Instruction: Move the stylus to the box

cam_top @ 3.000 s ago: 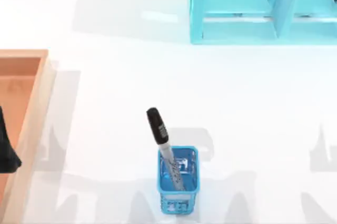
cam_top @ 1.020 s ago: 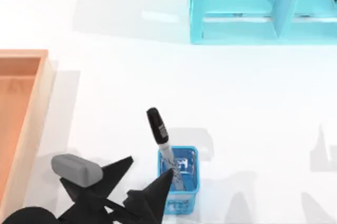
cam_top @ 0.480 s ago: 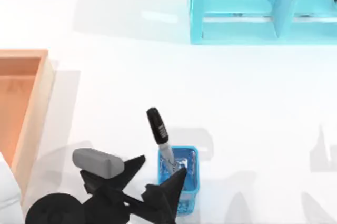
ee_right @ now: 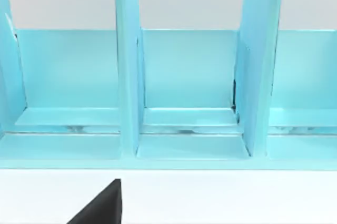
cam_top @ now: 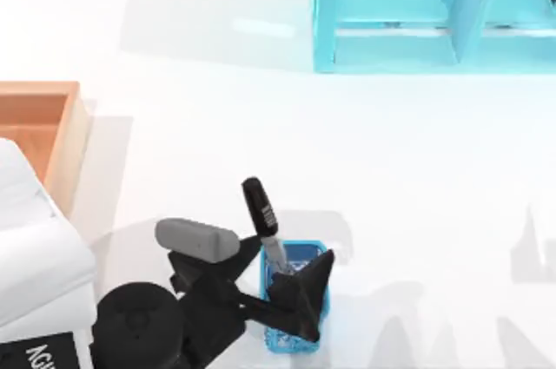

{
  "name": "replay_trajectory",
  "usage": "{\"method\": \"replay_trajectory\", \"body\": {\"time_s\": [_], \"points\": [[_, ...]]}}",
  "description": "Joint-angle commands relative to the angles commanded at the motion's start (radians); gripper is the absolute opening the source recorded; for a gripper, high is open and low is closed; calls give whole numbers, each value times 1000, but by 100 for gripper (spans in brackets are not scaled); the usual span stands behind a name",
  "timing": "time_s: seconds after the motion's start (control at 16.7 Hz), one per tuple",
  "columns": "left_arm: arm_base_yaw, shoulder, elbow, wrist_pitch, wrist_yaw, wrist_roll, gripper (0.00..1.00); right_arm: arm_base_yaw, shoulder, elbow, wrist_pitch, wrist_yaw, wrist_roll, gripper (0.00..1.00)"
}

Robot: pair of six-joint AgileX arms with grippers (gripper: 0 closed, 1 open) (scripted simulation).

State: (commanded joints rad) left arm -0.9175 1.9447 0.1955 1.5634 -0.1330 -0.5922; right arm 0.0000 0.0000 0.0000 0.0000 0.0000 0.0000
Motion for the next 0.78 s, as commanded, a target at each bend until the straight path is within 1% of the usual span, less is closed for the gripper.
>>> {"method": "replay_trajectory", "body": {"time_s": [0.48,0.78], "points": [[12,27,34,-7,12,2,100,0,0,0,0,0,0,100],[12,27,34,-7,12,2,62,0,0,0,0,0,0,100]]}}
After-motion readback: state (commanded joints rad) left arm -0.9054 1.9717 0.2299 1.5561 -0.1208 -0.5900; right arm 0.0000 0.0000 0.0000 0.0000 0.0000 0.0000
